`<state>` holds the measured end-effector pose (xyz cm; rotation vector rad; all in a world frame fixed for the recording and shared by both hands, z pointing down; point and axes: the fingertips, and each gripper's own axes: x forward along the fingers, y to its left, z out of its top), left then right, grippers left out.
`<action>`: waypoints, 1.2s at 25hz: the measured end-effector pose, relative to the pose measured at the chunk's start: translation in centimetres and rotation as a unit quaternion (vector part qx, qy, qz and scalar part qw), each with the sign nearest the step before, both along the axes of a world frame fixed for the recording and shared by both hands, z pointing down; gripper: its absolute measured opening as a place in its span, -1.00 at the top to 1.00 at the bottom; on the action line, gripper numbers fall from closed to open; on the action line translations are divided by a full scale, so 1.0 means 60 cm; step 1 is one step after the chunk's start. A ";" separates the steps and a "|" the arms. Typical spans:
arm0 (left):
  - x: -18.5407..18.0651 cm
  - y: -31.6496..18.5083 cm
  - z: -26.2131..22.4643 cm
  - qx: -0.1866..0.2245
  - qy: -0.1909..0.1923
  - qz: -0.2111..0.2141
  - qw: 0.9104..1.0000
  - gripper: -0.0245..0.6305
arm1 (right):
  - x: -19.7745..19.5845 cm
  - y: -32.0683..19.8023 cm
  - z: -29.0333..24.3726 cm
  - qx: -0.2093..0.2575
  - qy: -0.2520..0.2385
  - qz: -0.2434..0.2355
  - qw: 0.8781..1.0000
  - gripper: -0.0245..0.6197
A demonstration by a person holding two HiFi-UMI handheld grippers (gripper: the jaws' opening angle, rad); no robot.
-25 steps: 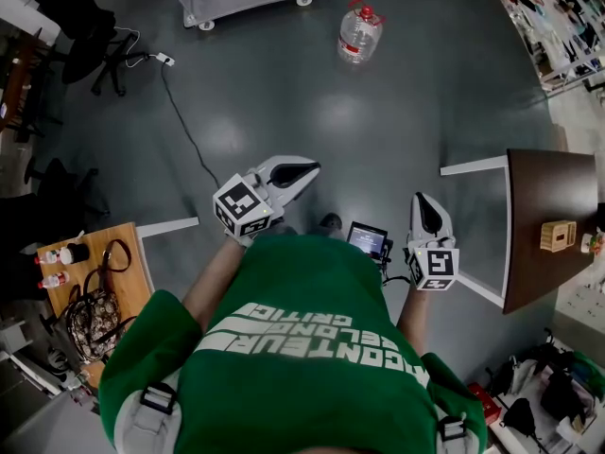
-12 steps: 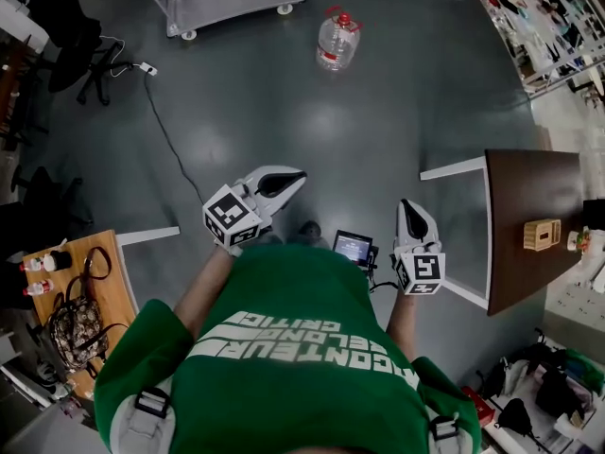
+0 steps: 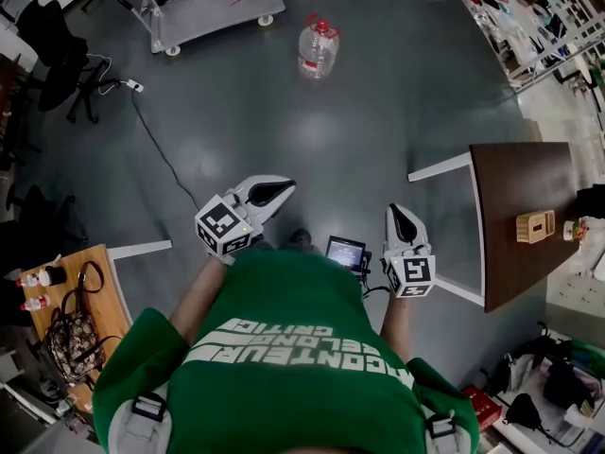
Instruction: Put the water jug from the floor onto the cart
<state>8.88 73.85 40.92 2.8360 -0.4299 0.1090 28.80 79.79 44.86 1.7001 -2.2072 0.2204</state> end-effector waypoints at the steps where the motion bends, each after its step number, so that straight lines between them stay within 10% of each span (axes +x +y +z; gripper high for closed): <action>1: 0.005 0.002 0.001 0.000 -0.001 0.000 1.000 0.90 | 0.005 0.001 0.001 0.000 -0.001 0.000 1.000 0.95; 30: 0.043 -0.151 0.029 -0.016 0.006 0.065 0.998 0.90 | 0.012 -0.131 0.007 -0.008 0.007 0.052 0.999 0.95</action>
